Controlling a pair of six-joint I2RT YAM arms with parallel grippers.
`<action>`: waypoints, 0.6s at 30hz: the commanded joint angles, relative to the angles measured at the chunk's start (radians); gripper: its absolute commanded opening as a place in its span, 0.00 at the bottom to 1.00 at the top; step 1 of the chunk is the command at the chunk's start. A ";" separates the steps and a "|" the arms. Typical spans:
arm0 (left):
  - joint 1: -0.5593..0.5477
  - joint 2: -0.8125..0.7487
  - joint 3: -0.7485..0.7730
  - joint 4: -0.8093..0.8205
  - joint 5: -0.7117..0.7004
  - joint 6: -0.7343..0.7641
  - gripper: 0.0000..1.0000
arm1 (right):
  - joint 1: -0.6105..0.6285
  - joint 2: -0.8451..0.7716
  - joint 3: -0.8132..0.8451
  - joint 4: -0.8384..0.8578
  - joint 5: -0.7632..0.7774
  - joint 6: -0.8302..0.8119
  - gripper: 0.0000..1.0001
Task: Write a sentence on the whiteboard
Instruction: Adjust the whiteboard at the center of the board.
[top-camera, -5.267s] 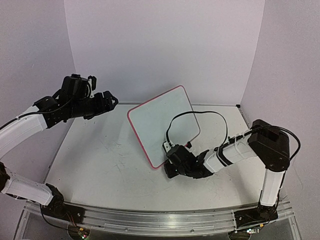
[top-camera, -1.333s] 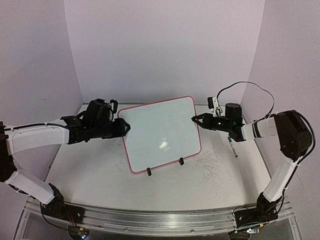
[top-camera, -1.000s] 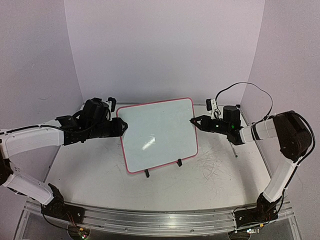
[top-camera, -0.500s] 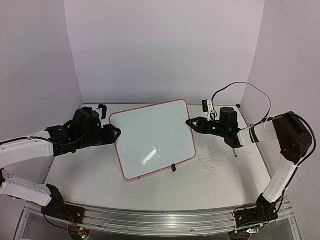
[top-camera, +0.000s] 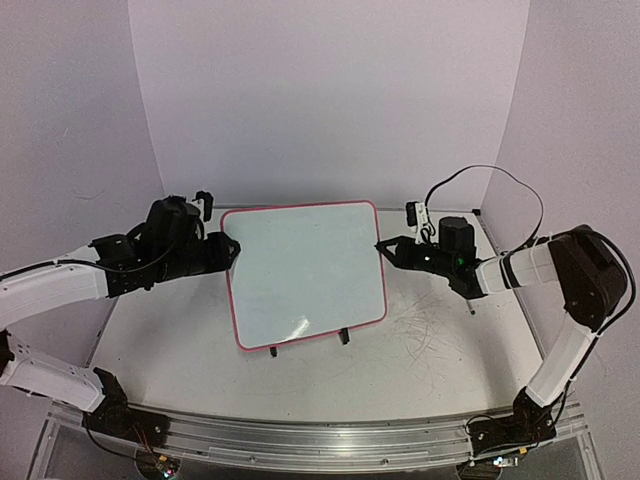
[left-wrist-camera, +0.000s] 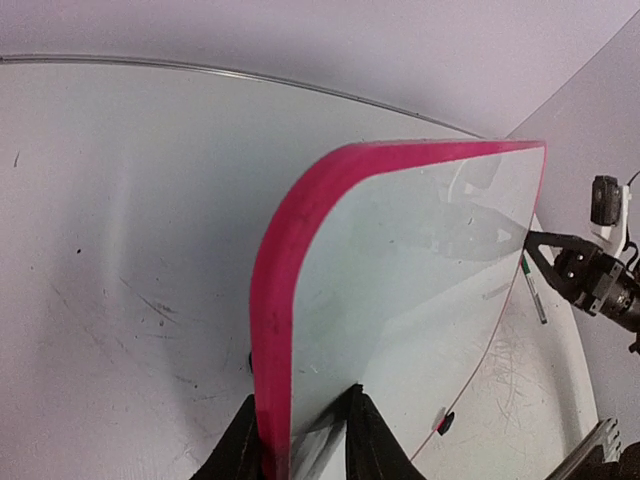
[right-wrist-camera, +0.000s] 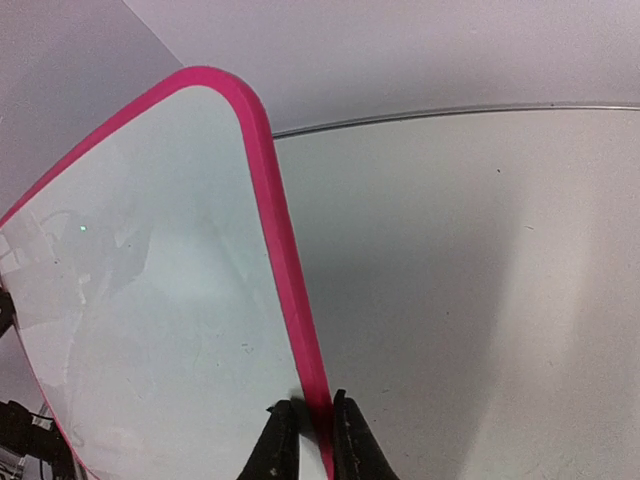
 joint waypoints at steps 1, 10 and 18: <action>0.015 0.070 0.088 0.082 -0.060 0.007 0.15 | 0.069 -0.085 0.009 0.165 -0.210 -0.018 0.02; 0.035 0.082 0.071 0.167 -0.086 0.165 0.04 | 0.069 -0.129 -0.012 0.217 -0.210 -0.047 0.00; 0.039 -0.002 -0.087 0.209 -0.098 0.162 0.00 | 0.070 -0.115 0.048 0.053 -0.112 -0.037 0.00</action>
